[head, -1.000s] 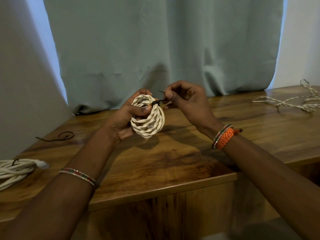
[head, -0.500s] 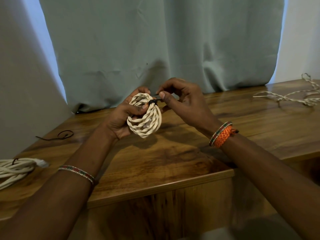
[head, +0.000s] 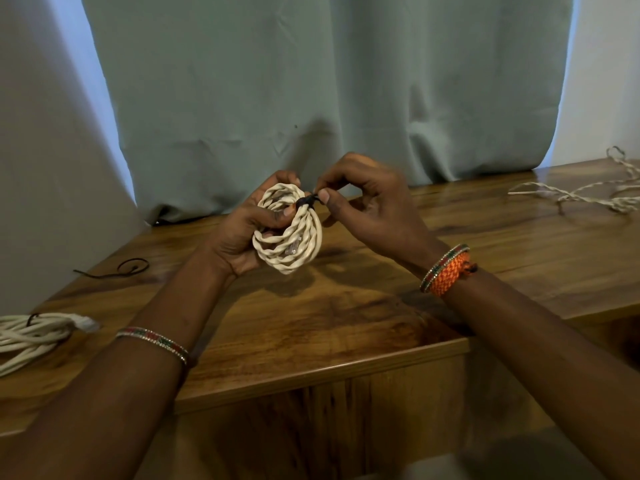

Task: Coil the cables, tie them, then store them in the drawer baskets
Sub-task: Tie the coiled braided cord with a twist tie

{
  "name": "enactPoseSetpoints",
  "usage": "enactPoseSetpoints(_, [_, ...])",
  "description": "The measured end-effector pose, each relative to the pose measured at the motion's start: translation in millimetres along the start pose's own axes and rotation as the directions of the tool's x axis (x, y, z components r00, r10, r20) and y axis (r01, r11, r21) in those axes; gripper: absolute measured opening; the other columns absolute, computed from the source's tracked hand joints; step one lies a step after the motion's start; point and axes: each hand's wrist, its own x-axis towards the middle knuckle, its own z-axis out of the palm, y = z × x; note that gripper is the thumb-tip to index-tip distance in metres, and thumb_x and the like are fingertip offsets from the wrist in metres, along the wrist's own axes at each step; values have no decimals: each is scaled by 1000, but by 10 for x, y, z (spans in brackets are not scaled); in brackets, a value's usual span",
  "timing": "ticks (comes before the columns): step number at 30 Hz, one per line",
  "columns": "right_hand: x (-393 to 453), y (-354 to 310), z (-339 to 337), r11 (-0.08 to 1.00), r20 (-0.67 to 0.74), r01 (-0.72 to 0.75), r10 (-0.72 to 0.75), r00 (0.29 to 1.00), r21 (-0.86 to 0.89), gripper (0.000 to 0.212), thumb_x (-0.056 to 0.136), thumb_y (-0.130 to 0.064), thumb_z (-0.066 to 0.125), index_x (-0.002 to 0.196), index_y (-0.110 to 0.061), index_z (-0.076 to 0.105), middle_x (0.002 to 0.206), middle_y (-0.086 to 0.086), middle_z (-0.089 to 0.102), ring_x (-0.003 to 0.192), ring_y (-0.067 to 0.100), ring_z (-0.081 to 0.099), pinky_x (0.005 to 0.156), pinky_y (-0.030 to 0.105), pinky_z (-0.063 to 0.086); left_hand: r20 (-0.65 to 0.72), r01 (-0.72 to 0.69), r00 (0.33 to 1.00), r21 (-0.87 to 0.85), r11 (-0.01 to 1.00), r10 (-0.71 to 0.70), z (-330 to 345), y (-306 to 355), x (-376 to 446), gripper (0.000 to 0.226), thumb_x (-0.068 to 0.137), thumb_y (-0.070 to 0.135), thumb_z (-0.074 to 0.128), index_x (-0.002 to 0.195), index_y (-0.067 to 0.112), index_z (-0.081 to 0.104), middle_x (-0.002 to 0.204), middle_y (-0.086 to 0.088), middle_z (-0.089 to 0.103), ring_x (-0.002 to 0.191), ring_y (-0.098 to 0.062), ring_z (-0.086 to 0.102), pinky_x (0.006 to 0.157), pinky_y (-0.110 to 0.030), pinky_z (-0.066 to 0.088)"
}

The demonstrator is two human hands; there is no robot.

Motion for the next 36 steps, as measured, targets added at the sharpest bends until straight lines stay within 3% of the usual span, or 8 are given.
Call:
enactPoseSetpoints(10, [5, -28, -21, 991, -4, 66, -67, 998, -116, 5, 85, -5, 62, 86, -3, 67, 83, 3, 61, 78, 7, 57, 67, 17, 48, 24, -2, 1000, -15, 1000, 3, 1, 5, 1, 63, 45, 12, 89, 96, 14, 51, 69, -4, 62, 56, -13, 62, 53, -22, 53])
enactPoseSetpoints(16, [-9, -24, -35, 988, 58, 87, -81, 995, -127, 6, 86, -3, 60, 89, -1, 65, 85, 6, 58, 76, 14, 59, 56, 31, 52, 26, 13, 1000, -9, 1000, -13, -1, 0, 4, 58, 45, 11, 88, 93, 14, 55, 70, -5, 63, 57, -13, 62, 53, -22, 53])
enactPoseSetpoints(25, [-22, -66, -41, 986, 63, 95, -87, 994, -136, 7, 87, -1, 57, 88, 1, 64, 85, 5, 54, 76, 13, 56, 53, 23, 51, -2, 43, 999, 7, 999, -43, 4, 7, -21, 65, 40, 14, 90, 93, 13, 52, 68, -3, 65, 56, -13, 63, 53, -22, 53])
enactPoseSetpoints(30, [-35, -82, -37, 988, 92, 99, -88, 992, -117, 8, 88, 0, 56, 90, 0, 64, 86, 5, 53, 75, 14, 57, 49, 26, 53, -2, 46, 999, 12, 999, -46, -18, 7, -14, 63, 40, 13, 90, 92, 13, 56, 70, -4, 64, 58, -14, 63, 53, -23, 53])
enactPoseSetpoints(36, [-36, -64, -26, 985, 116, 111, -96, 989, -130, 8, 87, -1, 57, 91, 1, 65, 88, 1, 52, 77, 16, 59, 55, 32, 52, 15, 56, 998, 33, 998, -57, -63, -7, 2, 59, 44, 13, 89, 93, 13, 56, 76, -5, 63, 62, -15, 63, 58, -23, 54])
